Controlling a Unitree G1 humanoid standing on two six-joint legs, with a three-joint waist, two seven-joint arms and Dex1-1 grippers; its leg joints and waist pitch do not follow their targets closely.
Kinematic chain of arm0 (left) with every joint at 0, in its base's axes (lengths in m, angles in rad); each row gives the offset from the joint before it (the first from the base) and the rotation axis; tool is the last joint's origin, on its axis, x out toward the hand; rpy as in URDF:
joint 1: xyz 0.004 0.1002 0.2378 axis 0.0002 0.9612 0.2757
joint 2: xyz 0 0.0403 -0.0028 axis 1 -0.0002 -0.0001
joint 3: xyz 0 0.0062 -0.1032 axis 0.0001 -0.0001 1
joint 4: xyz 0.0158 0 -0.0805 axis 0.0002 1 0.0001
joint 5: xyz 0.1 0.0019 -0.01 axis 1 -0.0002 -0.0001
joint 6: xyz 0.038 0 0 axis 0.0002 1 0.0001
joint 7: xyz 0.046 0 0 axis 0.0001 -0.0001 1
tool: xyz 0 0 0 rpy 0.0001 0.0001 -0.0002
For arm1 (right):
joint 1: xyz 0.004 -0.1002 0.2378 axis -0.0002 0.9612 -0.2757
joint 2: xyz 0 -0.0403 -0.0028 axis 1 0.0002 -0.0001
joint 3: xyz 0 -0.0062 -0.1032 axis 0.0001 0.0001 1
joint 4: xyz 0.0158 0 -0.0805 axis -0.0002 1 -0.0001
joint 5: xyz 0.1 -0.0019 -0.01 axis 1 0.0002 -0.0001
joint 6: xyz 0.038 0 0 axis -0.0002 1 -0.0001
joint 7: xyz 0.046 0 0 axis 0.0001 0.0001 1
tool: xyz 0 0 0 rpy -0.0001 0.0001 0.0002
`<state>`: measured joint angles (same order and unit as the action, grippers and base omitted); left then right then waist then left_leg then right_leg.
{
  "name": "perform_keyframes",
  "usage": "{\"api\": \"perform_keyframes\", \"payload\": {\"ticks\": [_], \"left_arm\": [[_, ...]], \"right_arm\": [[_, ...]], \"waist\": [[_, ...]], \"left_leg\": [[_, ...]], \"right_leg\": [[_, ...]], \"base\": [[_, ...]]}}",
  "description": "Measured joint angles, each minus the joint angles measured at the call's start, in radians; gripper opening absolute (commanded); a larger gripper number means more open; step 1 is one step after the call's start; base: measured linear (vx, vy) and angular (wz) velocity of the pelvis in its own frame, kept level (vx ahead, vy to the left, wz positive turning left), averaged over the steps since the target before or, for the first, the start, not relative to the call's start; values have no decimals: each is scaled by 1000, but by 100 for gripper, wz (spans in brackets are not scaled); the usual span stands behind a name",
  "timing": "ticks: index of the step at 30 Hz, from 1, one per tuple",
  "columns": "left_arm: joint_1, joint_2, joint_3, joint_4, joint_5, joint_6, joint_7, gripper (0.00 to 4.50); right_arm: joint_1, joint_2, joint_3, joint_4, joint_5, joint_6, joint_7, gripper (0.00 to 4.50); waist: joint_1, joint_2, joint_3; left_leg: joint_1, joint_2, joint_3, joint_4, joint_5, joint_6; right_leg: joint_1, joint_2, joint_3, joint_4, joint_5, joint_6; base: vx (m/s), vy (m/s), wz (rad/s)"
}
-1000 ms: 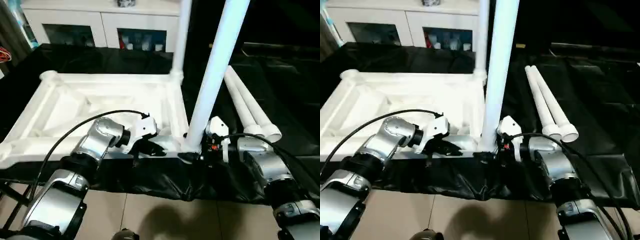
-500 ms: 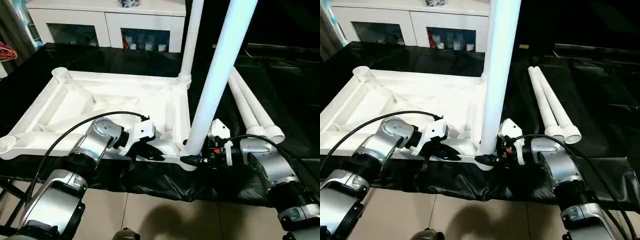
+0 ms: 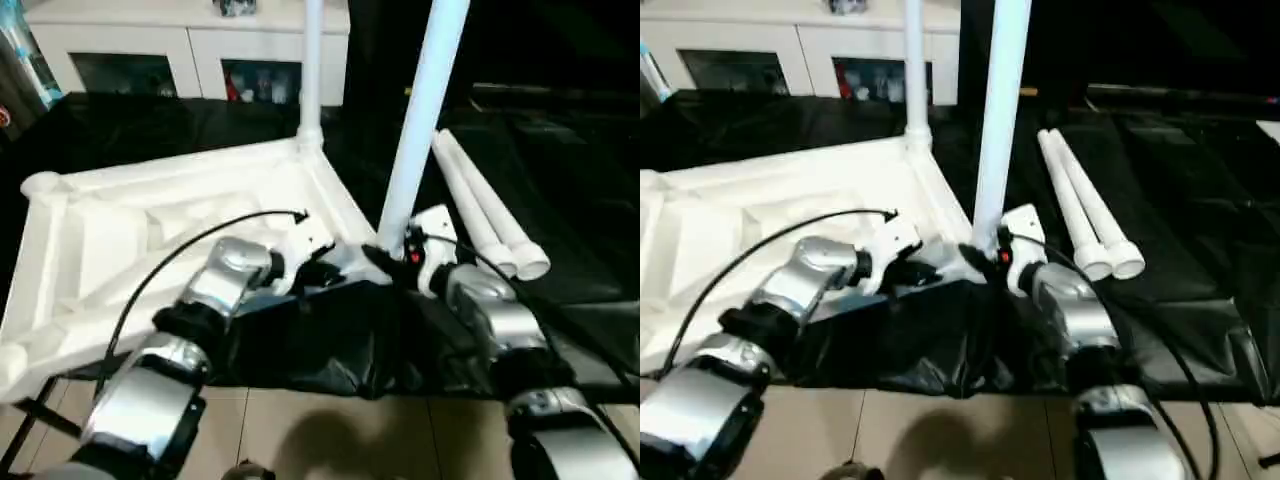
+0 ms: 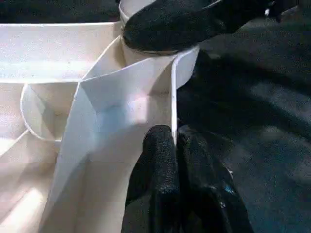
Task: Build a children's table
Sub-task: Rotate leg to tighten
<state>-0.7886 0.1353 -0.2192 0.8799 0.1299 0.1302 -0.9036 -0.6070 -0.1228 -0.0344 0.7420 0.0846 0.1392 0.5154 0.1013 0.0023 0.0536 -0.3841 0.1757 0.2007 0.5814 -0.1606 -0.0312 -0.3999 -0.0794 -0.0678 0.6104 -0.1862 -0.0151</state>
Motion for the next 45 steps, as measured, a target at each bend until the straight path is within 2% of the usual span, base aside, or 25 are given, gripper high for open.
{"api": "perform_keyframes", "payload": {"ticks": [3,4,5,7,11,20,25,31,35,41,45], "left_arm": [[-2,-41,6,0,15,15,85,0],[-3,-50,6,-1,20,18,103,0],[-3,-51,7,-1,21,21,105,0],[-3,-53,7,-3,21,24,109,0],[-2,-47,6,-6,21,24,97,0],[44,30,-15,-82,-3,-1,-104,0],[55,79,-37,-95,-18,-29,-225,0],[55,122,-56,-101,-22,-64,-352,0],[55,136,-65,-101,-26,-76,-399,0],[55,154,-73,-98,-30,-96,-457,0],[55,156,-73,-96,-30,-98,-467,0]], "right_arm": [[-41,30,-21,63,-10,-23,-118,263],[-49,40,-27,85,-13,-46,-150,319],[-49,42,-28,90,-13,-56,-155,333],[-49,49,-28,97,-17,-66,-159,333],[-49,42,-25,95,-21,-69,-130,377],[-1,-51,49,64,-36,-130,182,377],[48,-123,100,-20,-10,-105,394,377],[97,-203,159,-131,22,-51,605,377],[121,-226,174,-185,31,-24,670,377],[143,-249,200,-253,32,26,716,319],[143,-251,201,-258,32,35,717,303]], "waist": [[0,0,0],[0,0,0],[0,0,0],[0,0,0],[-2,0,0],[4,0,0],[12,0,0],[31,0,0],[43,0,0],[47,0,0],[47,0,0]], "left_leg": [[0,0,0,-1,0,0],[0,0,0,-1,0,0],[0,0,0,-2,0,0],[0,0,0,-1,0,0],[-1,0,0,-1,0,0],[-1,0,0,-3,0,0],[-1,0,0,-1,0,0],[-1,0,0,-1,0,0],[-1,0,0,-1,0,0],[-1,0,0,-1,0,0],[-1,0,0,-1,0,0]], "right_leg": [[0,0,0,-1,0,0],[0,0,0,-1,0,0],[0,0,0,-1,0,0],[0,0,0,-1,0,0],[0,0,0,-1,0,0],[-1,0,-1,-1,-1,1],[0,0,-1,0,0,0],[0,0,-1,-1,-1,0],[0,0,-1,-1,-1,1],[0,0,-1,-1,-1,1],[0,0,-1,-1,-1,1]], "base": [[0,0,0],[0,0,0],[0,0,0],[0,0,0],[0,0,0],[0,0,0],[0,0,0],[0,0,0],[0,0,0],[0,0,0],[0,0,0]]}}
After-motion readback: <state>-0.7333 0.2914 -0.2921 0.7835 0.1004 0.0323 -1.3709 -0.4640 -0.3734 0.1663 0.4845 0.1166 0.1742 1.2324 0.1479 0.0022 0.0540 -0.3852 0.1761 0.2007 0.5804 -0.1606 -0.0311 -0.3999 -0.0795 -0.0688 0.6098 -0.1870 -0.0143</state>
